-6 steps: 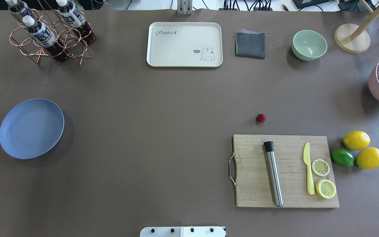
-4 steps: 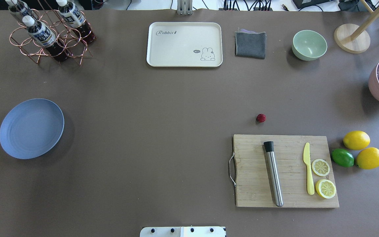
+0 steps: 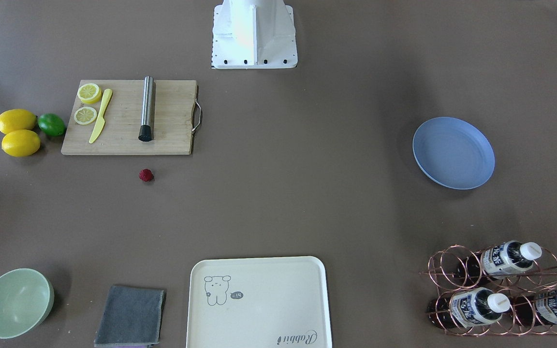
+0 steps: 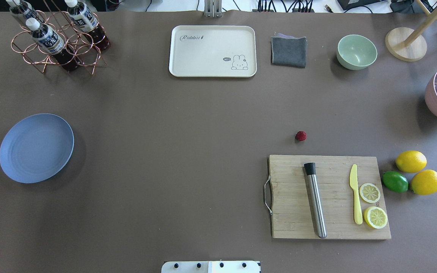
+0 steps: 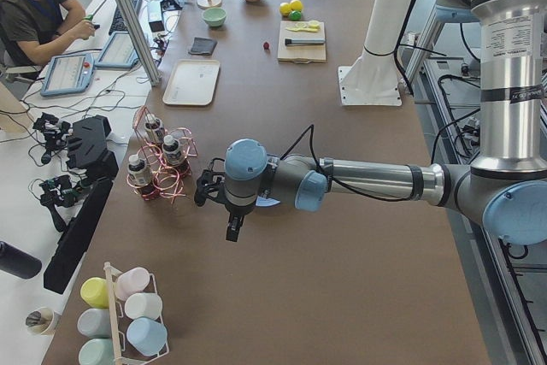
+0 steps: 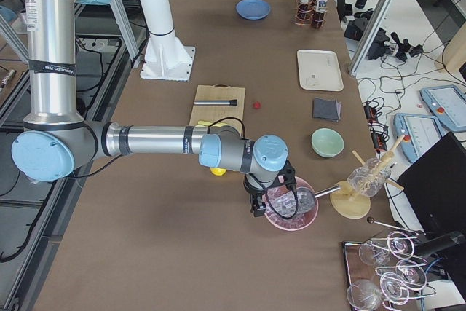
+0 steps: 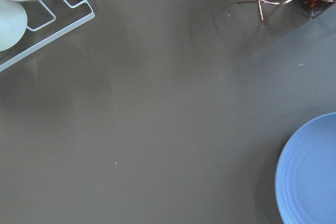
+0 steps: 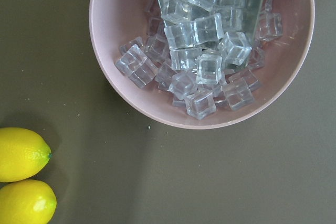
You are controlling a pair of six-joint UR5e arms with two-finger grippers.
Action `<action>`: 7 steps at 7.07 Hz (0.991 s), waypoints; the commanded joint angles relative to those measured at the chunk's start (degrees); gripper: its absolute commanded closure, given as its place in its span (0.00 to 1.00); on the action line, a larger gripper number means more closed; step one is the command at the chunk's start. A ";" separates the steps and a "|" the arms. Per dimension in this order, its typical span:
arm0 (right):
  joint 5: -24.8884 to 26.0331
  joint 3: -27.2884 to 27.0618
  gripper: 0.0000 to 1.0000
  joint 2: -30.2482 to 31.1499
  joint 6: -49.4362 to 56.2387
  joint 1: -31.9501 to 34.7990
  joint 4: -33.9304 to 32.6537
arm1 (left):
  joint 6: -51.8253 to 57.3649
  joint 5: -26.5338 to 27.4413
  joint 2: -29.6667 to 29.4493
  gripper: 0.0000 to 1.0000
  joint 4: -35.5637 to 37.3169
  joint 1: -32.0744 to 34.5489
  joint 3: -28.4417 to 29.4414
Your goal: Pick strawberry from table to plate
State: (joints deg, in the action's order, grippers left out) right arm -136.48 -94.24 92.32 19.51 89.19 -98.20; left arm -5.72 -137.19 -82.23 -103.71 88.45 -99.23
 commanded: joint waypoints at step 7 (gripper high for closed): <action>-0.01 0.11 0.00 0.06 0.00 -0.07 0.02 | 0.27 -0.98 2.51 0.02 0.61 -0.11 0.09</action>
State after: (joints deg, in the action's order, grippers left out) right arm -136.50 -94.13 92.35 19.51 89.12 -98.17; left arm -5.53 -138.19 -80.14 -103.10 88.40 -99.37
